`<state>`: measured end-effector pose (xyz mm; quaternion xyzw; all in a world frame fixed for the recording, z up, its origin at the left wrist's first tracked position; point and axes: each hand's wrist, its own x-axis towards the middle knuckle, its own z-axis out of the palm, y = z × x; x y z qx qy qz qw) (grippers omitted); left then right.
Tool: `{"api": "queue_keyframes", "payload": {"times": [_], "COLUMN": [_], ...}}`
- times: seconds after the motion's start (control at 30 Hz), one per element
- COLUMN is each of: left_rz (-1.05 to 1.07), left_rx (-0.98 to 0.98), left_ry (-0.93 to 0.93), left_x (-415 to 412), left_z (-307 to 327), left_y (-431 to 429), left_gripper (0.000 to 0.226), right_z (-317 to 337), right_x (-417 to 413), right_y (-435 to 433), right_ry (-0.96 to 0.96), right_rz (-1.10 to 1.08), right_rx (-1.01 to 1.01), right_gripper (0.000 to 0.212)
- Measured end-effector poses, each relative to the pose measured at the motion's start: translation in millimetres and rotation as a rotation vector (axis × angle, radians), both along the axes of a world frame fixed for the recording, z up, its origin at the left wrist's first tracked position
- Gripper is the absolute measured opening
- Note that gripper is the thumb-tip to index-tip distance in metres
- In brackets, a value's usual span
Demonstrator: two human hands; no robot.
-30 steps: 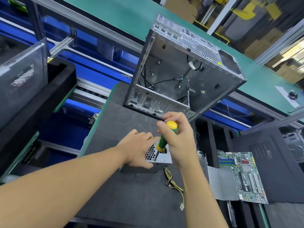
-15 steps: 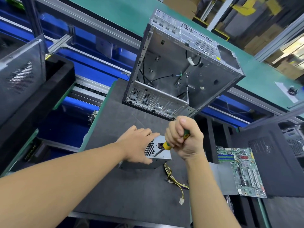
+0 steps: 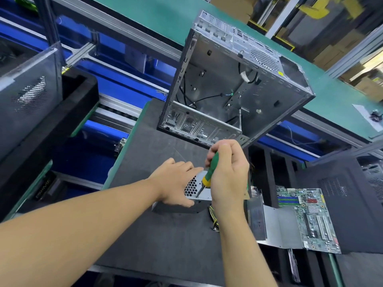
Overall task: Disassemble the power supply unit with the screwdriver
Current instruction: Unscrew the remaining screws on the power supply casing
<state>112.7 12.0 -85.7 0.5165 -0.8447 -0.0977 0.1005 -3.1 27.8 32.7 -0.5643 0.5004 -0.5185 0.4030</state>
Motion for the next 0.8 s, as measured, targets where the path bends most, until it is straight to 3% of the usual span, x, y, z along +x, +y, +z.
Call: {"api": "queue_keyframes", "payload": {"times": [0.07,0.17,0.27,0.33,0.43,0.57,0.67,0.8], "left_rz": [-0.005,-0.011,0.001,0.001,-0.016,-0.021,-0.011,-0.024], "left_rx": [-0.028,-0.011,0.01,0.008,0.007,-0.002,0.008,-0.035], "left_ry": [0.016,0.008,-0.023,-0.024,-0.012,-0.011,-0.047,0.006], "left_x": [-0.2,0.1,-0.1,-0.1,1.2,1.6,1.9,0.6], "left_z": [1.0,1.9,0.4,-1.1,-0.4,-1.5,-3.1,-0.7], "left_y": [1.5,1.3,-0.6,-1.2,-0.9,-0.7,-1.3,-0.3], "left_gripper": [0.073,0.067,0.062,0.064,0.07,0.078,0.093,0.071], "right_z": [-2.7,-1.2,3.0,3.7,3.9,4.3,2.9,-5.0], "right_x": [-0.2,-8.5,-11.1,-12.3,-13.7,-12.3,-6.5,2.7], "right_y": [0.8,-10.2,-22.9,-28.8,-32.7,-23.8,-9.8,12.2], "right_ry": [-0.085,-0.219,-0.16,-0.187,-0.223,-0.039,-0.015,-0.073], "right_rz": [0.046,0.391,0.707,0.735,0.624,0.292,0.019,-0.051], "right_rx": [-0.028,0.035,0.176,0.227,0.204,0.089,-0.01,-0.148], "right_gripper": [0.02,0.028,0.033,0.023,0.005,0.017,0.033,0.041]}}
